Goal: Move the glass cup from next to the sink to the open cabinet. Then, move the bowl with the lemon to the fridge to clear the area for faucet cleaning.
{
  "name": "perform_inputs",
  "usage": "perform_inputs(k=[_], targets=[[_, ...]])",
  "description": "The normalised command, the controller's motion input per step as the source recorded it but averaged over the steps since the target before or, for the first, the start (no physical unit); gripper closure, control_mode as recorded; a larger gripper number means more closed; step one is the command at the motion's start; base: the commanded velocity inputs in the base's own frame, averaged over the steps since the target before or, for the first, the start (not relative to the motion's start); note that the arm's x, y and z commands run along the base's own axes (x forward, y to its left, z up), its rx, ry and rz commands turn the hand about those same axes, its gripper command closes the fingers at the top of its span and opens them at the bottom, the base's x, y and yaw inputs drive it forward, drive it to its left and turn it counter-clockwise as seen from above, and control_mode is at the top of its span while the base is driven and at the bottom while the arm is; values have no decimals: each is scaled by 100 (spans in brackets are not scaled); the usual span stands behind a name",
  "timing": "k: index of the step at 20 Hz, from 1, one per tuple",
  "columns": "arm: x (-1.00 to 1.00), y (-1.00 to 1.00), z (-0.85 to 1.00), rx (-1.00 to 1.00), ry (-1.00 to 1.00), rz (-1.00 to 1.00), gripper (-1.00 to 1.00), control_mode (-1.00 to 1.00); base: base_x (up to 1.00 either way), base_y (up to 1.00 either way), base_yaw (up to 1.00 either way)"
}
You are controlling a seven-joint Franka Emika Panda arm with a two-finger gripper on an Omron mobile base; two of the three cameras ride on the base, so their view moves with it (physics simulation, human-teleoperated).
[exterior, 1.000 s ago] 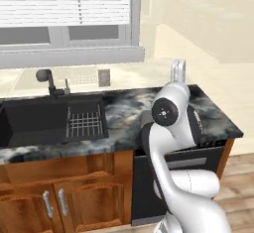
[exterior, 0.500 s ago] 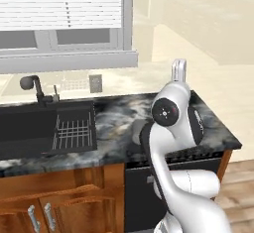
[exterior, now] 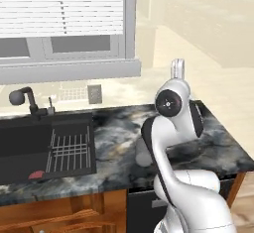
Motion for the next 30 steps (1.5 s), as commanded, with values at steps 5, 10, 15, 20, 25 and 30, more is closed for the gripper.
perform_inputs(k=[5,10,15,20,25,30], targets=[[61,-5,0,4,66,27,-100,-100,0,0,0],[41,-1,-5,1,74,41,-100,-100,0,0,0],[31,0,-45,0,74,49,-100,-100,0,0,0],[3,0,-81,0,55,64,-100,-100,0,0,0],[-13,0,-97,0,19,90,-100,-100,0,0,0],[0,3,-58,0,-12,51,-100,-100,0,0,0]])
